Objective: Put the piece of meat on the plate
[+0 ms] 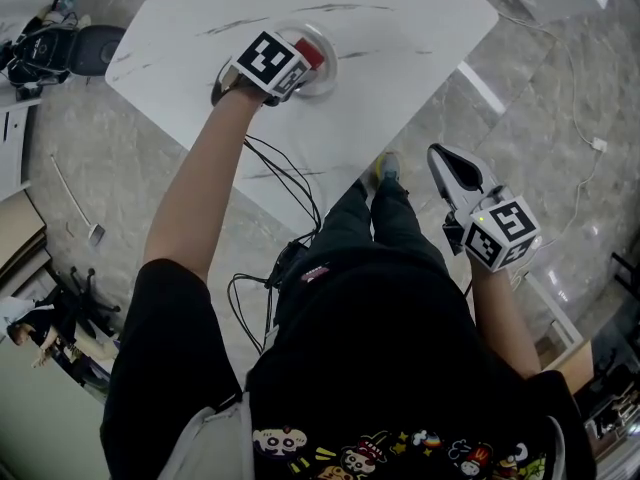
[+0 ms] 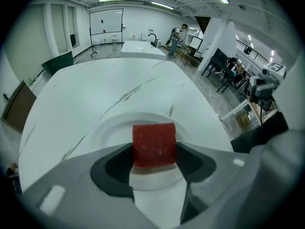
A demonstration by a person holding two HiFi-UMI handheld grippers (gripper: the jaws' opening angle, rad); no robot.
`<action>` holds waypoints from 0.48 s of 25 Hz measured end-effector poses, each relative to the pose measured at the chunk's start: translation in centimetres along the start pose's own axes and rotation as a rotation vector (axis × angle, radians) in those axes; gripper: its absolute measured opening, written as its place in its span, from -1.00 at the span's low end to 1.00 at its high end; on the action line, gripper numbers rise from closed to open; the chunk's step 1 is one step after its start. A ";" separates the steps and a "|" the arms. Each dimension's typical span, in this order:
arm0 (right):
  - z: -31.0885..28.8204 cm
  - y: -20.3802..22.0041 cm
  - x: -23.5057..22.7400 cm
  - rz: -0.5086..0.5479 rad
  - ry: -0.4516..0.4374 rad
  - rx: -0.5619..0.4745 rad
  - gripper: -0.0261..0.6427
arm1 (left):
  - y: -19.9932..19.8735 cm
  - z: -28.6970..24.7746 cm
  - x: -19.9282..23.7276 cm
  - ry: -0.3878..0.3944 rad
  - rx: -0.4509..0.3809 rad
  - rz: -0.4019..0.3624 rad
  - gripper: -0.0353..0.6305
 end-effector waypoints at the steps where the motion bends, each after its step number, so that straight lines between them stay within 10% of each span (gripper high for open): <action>1: 0.0 0.0 0.1 -0.001 0.000 0.001 -0.85 | -0.1 -0.1 0.0 0.003 0.010 -0.012 0.28; 12: -0.2 0.0 0.3 -0.008 0.006 0.000 -0.84 | -1.0 -1.1 0.1 -0.015 0.132 -0.124 0.28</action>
Point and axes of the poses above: the fingertips, and each gripper's own axes: z backward along the fingers, x to its left, y out of its underside, the point moved 9 cm from there along z, backward along the fingers, and after that the axes turned 11 degrees about -x, right-handed, at the moved point
